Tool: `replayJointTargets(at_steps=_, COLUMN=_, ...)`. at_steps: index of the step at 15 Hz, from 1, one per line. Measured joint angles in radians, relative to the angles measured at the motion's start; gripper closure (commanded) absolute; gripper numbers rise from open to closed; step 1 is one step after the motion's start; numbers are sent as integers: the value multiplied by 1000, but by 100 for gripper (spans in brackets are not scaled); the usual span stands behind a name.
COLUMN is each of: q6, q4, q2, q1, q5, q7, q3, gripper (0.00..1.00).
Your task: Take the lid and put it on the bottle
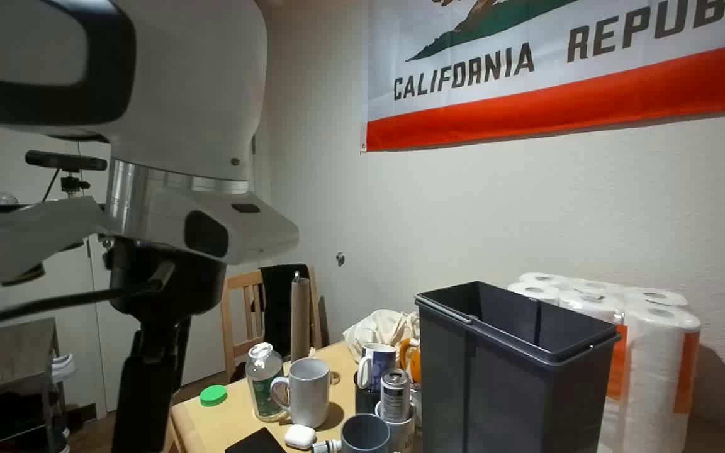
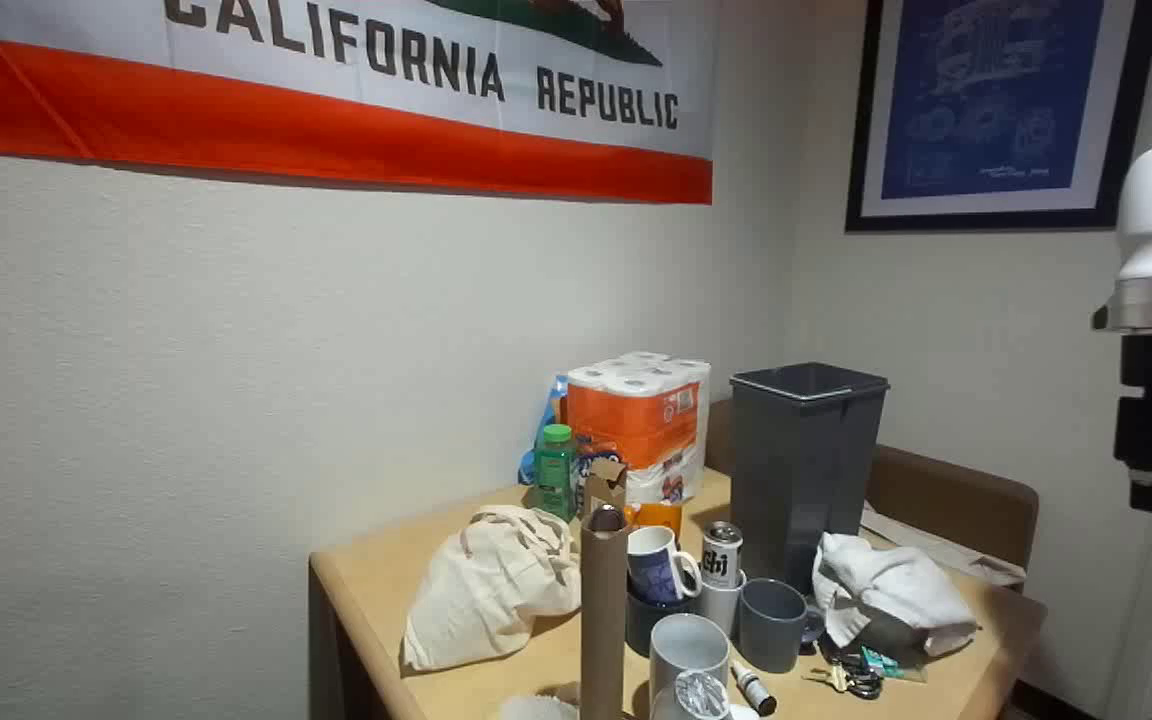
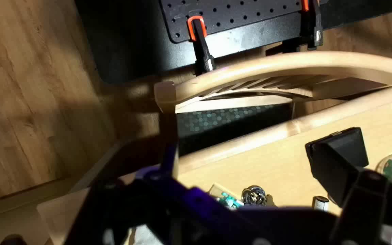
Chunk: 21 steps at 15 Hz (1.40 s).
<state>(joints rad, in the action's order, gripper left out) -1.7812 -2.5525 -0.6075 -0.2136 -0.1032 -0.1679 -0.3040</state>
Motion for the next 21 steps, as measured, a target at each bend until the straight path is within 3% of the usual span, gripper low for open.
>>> replayJointTargets(at_steps=4, q6=-1, q4=-1, q2=4, q1=2, q5=4, q7=0, q3=11, gripper=0)
replayJointTargets(at_steps=6, q6=-2, q4=-14, q2=13, q1=24, q5=24, q7=7, q3=49, gripper=0)
replayJointTargets(at_steps=12, q6=-53, q4=-100, q2=53, q1=237, q5=194, q7=105, q3=299, gripper=0)
replayJointTargets(at_steps=16, q6=-262, q4=-122, q2=161, q1=403, q5=334, q7=140, q3=453, gripper=0)
replayJointTargets(at_steps=21, q6=-629, q4=-87, q2=456, q1=541, q5=415, q7=134, q3=565, gripper=0)
